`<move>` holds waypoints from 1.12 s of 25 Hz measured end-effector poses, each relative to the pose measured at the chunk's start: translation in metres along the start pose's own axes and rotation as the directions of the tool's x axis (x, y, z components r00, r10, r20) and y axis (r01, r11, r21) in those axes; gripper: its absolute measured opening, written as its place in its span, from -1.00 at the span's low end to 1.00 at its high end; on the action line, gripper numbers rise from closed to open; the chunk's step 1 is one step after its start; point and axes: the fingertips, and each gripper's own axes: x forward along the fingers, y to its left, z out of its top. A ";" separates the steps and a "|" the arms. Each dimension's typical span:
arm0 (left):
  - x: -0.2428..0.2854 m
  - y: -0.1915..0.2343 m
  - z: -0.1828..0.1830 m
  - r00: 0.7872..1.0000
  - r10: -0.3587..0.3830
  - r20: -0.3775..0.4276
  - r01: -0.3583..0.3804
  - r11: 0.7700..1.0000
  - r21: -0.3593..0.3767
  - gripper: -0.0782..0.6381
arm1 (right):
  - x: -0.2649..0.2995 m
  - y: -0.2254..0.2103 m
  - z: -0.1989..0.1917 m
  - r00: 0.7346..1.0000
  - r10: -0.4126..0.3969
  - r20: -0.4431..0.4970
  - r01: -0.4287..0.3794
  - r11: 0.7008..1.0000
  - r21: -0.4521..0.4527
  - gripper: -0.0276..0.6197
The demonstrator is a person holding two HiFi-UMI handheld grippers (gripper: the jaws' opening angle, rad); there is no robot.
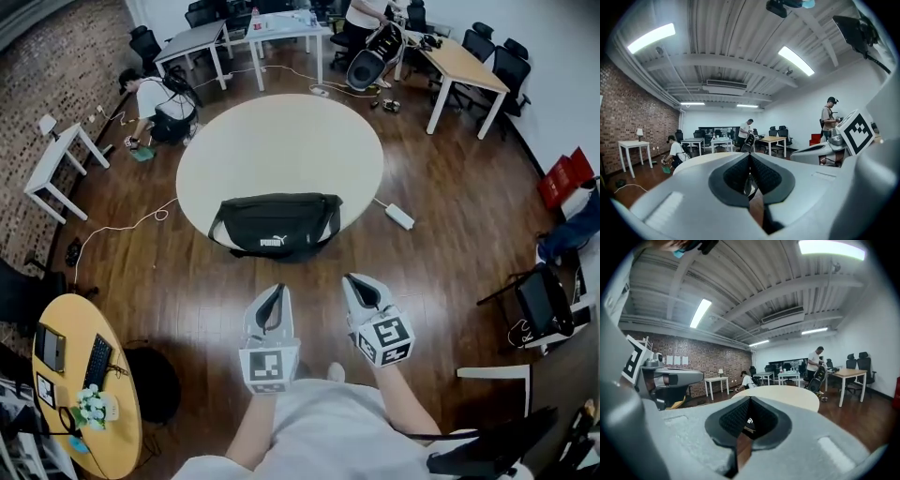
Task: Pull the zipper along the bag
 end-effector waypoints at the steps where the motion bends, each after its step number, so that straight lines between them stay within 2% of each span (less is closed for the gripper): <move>1: 0.015 0.011 -0.004 1.000 -0.010 -0.006 0.010 1.000 -0.006 -0.74 | 0.016 -0.003 -0.003 1.000 0.000 -0.010 0.000 1.000 -0.001 -0.94; 4: 0.072 0.038 -0.004 0.998 -0.056 0.010 0.056 0.998 -0.006 -0.74 | 0.063 -0.025 0.004 0.999 -0.034 -0.006 0.034 0.999 -0.009 -0.94; 7: 0.131 0.052 0.011 0.992 -0.126 0.028 0.125 0.992 0.027 -0.74 | 0.110 -0.063 0.019 0.995 -0.098 0.000 0.098 0.995 -0.007 -0.94; 10: 0.178 0.061 0.025 0.972 -0.229 0.049 0.227 0.973 0.047 -0.74 | 0.156 -0.087 0.039 0.988 -0.154 0.000 0.154 0.988 -0.022 -0.94; 13: 0.217 0.076 0.020 0.951 -0.308 0.025 0.307 0.951 0.034 -0.74 | 0.194 -0.099 0.050 0.981 -0.191 -0.006 0.191 0.981 -0.031 -0.94; 16: 0.250 0.079 0.004 0.937 -0.350 -0.007 0.350 0.936 0.021 -0.74 | 0.215 -0.118 0.031 0.978 -0.194 -0.078 0.192 0.981 -0.038 -0.94; 19: 0.280 0.070 -0.024 0.916 -0.388 -0.098 0.389 0.921 -0.010 -0.74 | 0.226 -0.143 -0.012 0.961 -0.164 -0.223 0.169 0.986 0.004 -0.94; 22: 0.303 0.053 -0.053 0.885 -0.424 -0.193 0.426 0.904 -0.034 -0.74 | 0.238 -0.173 -0.062 0.925 -0.108 -0.363 0.131 0.991 0.040 -0.94; 25: 0.321 0.042 -0.075 0.870 -0.416 -0.265 0.412 0.908 -0.073 -0.74 | 0.260 -0.199 -0.102 0.881 -0.012 -0.473 0.047 0.997 0.061 -0.94; 28: 0.337 0.030 -0.094 0.857 -0.394 -0.331 0.380 0.918 -0.111 -0.74 | 0.292 -0.226 -0.124 0.838 0.115 -0.533 -0.074 0.992 0.099 -0.94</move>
